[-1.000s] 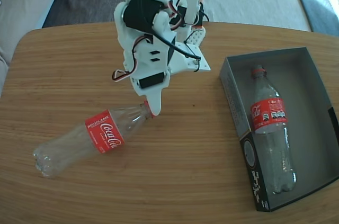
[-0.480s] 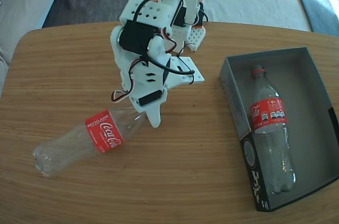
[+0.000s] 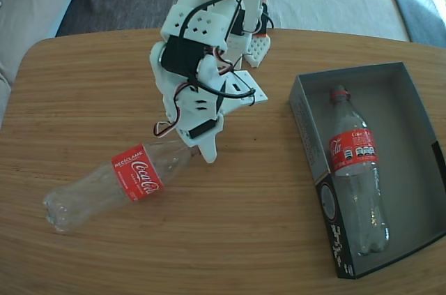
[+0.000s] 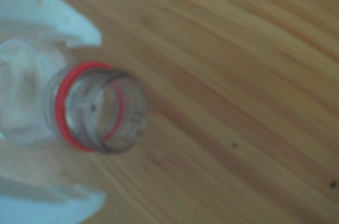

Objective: Grasp the bottles and put them in the box.

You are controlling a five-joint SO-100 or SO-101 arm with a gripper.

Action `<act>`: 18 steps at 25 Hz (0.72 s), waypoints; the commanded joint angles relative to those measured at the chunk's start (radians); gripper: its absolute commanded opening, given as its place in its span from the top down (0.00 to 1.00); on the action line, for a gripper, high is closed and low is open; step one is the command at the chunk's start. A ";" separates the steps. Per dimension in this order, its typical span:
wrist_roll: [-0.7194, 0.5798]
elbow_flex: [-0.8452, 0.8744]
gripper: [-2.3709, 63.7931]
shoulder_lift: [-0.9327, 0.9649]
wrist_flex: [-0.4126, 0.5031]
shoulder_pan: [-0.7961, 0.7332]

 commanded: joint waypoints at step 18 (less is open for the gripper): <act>0.002 -0.014 0.49 -0.112 -0.132 -0.002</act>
